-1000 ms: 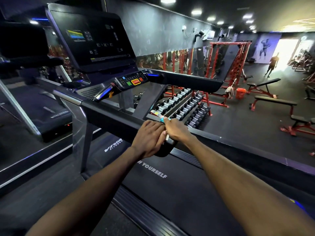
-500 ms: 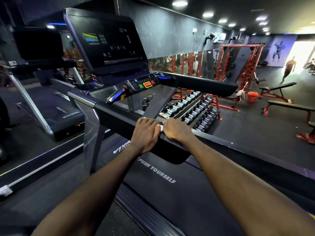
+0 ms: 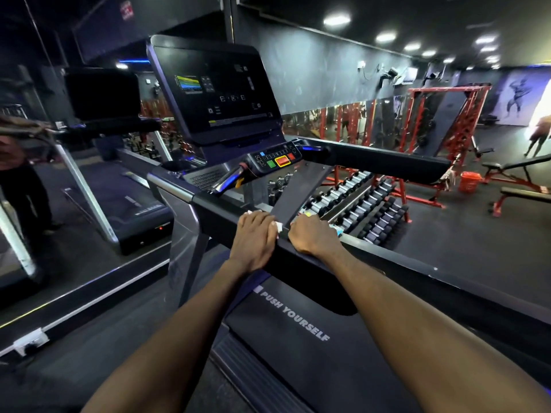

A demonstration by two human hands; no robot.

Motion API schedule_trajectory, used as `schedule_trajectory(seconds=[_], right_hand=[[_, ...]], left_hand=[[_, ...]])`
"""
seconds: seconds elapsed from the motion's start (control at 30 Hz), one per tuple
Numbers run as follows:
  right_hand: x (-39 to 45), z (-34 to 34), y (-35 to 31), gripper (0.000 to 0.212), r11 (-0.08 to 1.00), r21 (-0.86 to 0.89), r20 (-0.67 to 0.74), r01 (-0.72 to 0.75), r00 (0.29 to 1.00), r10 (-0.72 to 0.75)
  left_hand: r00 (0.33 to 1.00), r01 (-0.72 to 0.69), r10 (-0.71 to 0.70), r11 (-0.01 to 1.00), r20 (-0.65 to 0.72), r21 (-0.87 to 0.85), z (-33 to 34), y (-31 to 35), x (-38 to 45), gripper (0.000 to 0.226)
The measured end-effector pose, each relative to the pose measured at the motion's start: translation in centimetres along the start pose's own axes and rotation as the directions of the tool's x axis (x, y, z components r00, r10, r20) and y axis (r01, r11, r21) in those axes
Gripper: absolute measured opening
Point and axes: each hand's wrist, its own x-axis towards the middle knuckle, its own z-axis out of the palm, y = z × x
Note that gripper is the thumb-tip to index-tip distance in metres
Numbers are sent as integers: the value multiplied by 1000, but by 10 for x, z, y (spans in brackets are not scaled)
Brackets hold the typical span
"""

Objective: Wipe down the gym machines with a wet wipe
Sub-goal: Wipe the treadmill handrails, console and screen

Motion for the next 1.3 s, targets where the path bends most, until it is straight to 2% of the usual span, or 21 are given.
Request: schedule_trajectory(seconds=[0.1, 0.13, 0.17, 0.23, 0.27, 0.3, 0.4, 0.43, 0.53, 0.57, 0.7, 0.73, 0.83, 0.87, 0.97, 1.0, 1.13, 1.17, 1.27, 1.3], right_hand=[[8, 3, -7, 40, 1000, 1, 5, 3, 1000, -3], [9, 2, -9, 40, 1000, 0, 5, 8, 1000, -8], [9, 0, -10, 39, 1000, 2, 6, 10, 1000, -10], [15, 5, -22, 38, 1000, 8, 16, 16, 1000, -16], [15, 5, -24, 39, 1000, 3, 16, 23, 1000, -23], [16, 6, -26, 39, 1000, 6, 16, 20, 1000, -20], [27, 9, -31, 41, 1000, -1, 26, 16, 1000, -16], [30, 9, -33, 40, 1000, -4, 30, 23, 999, -23], [37, 13, -38, 38, 998, -7, 33, 57, 998, -57], [40, 14, -38, 37, 998, -6, 30, 65, 997, -65], [51, 16, -40, 42, 997, 5, 56, 75, 996, -76], [54, 17, -42, 42, 996, 5, 58, 84, 995, -84], [61, 20, -48, 40, 994, 4, 44, 109, 993, -109], [62, 20, -49, 41, 994, 5, 45, 110, 993, -110], [68, 22, -52, 42, 992, 1, 59, 124, 991, -123], [70, 22, -54, 42, 991, -2, 61, 131, 990, -131], [76, 26, -64, 41, 989, -16, 51, 147, 988, -146], [78, 27, -65, 41, 989, -17, 52, 146, 988, -145], [87, 30, -68, 41, 988, -10, 71, 157, 985, -156], [89, 31, -70, 40, 987, -5, 78, 160, 984, -159]], left_hand=[[983, -182, 181, 983, 26, 8, 2, -5, -5, 48], [981, -193, 192, 981, 30, 17, 0, -11, -3, 48], [991, -133, 132, 991, 30, 17, -3, -15, 5, 50], [997, 75, -76, 997, 27, 29, -5, -27, 18, 60], [992, 115, -117, 992, 39, 42, -3, -24, 19, 63], [993, 94, -97, 994, 60, 51, -2, -21, 19, 64], [990, -97, 93, 995, 104, 36, -1, -32, 12, 58], [990, -94, 91, 995, 107, 30, -3, -40, 14, 58], [997, 76, -77, 997, 33, 16, 0, -57, 21, 59], [996, 90, -91, 996, 10, 13, 2, -53, 22, 57], [992, -116, 115, 993, 49, 17, 2, -60, 15, 50], [994, -96, 94, 995, 61, 29, 0, -69, 19, 51], [991, 131, -132, 991, 34, 33, -1, -81, 30, 58], [989, 145, -146, 989, 33, 24, 1, -75, 28, 59], [996, -24, 22, 1000, 91, 20, 3, -69, 15, 59], [993, -40, 36, 999, 113, 34, 0, -74, 16, 60], [982, 171, -175, 983, 66, 64, -6, -97, 36, 72], [984, 156, -161, 985, 71, 67, -4, -95, 36, 71], [992, -27, 21, 999, 124, 46, 0, -98, 27, 63], [990, -49, 43, 998, 133, 43, -2, -103, 27, 62]])
